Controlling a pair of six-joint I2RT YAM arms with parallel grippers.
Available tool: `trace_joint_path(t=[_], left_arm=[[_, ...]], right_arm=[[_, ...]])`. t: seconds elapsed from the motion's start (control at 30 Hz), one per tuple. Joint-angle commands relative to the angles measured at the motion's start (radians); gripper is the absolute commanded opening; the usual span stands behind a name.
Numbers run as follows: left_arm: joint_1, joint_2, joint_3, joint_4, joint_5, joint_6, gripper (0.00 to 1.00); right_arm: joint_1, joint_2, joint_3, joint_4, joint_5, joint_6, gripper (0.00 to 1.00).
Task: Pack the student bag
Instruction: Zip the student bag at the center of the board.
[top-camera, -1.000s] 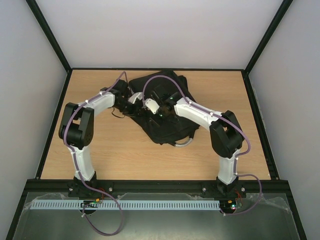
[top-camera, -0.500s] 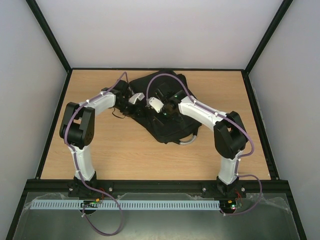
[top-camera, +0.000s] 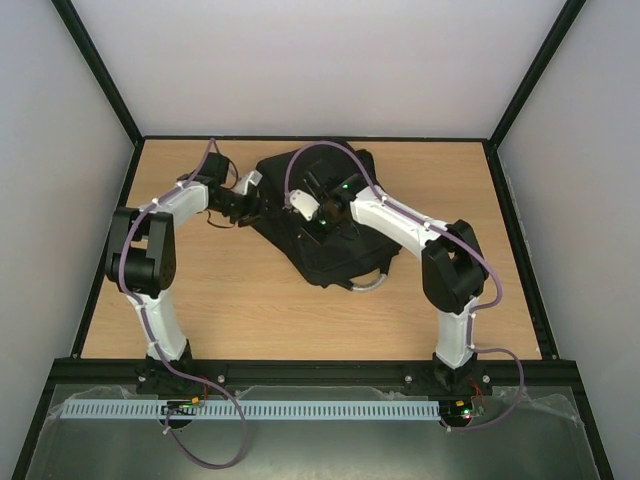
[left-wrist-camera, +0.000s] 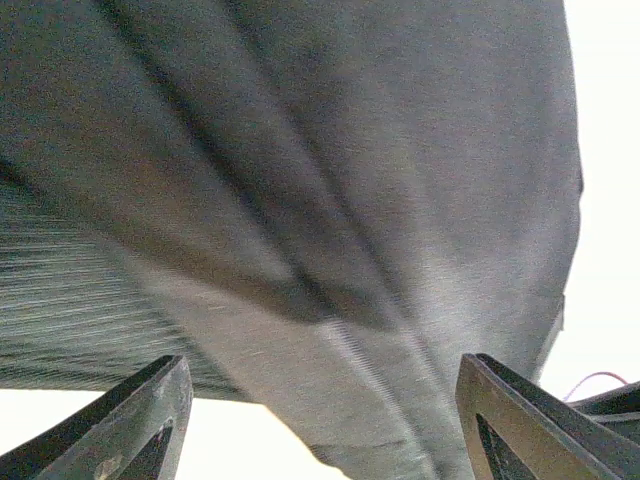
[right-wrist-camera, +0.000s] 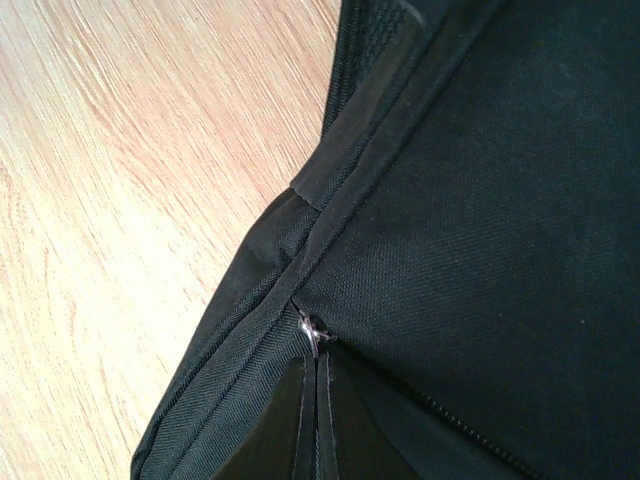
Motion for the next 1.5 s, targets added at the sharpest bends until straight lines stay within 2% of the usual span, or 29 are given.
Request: trace_joint_path(t=[0.0, 0.17, 0.4, 0.53, 1.0, 1.3, 1.47], left_arm=[[-0.049, 0.038, -0.006, 0.053, 0.14, -0.095, 0.75], [-0.085, 0.086, 0.01, 0.072, 0.144, -0.127, 0.64], [-0.09, 0.11, 0.032, 0.07, 0.131, -0.125, 0.2], [-0.09, 0.11, 0.052, 0.045, 0.101, -0.093, 0.04], [-0.065, 0.054, 0.035, -0.033, 0.017, 0.032, 0.02], [0.0, 0.012, -0.017, -0.054, -0.018, 0.067, 0.02], [0.002, 0.007, -0.02, -0.044, -0.011, 0.071, 0.02]], right_arm=[[0.044, 0.041, 0.059, -0.007, -0.044, 0.005, 0.01], [0.062, 0.064, 0.068, -0.005, -0.038, 0.006, 0.01], [0.063, 0.052, 0.036, -0.004, -0.004, -0.001, 0.01], [0.062, 0.043, 0.014, -0.003, 0.011, 0.002, 0.01], [-0.055, 0.008, -0.024, -0.085, 0.035, -0.019, 0.01], [-0.121, -0.014, -0.055, -0.128, 0.038, -0.048, 0.01], [-0.114, -0.023, 0.01, -0.178, -0.107, -0.068, 0.01]])
